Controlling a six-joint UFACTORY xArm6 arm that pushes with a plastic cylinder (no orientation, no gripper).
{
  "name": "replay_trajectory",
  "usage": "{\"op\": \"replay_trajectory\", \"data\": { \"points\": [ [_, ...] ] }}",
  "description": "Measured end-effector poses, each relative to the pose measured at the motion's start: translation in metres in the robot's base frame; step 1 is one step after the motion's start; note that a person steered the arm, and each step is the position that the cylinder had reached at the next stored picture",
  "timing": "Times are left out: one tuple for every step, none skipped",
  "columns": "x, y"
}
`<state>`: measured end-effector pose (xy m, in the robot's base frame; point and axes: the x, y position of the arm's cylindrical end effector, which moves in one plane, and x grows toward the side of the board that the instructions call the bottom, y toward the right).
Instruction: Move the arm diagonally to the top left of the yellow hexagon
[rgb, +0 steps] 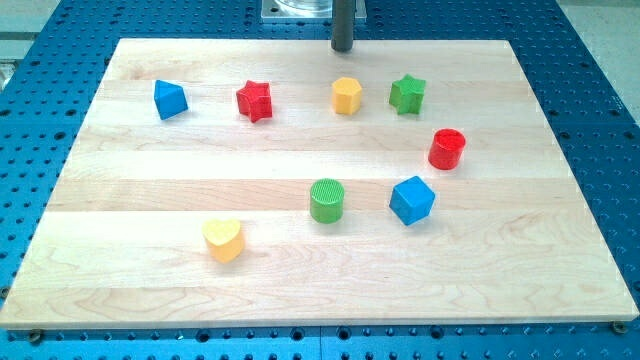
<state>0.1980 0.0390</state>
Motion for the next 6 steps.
{"op": "replay_trajectory", "data": {
  "points": [
    [0.0000, 0.0000],
    [0.0007, 0.0000],
    [0.0007, 0.0000],
    [0.0007, 0.0002],
    [0.0007, 0.0002],
    [0.0028, 0.0055]
  ]
}}
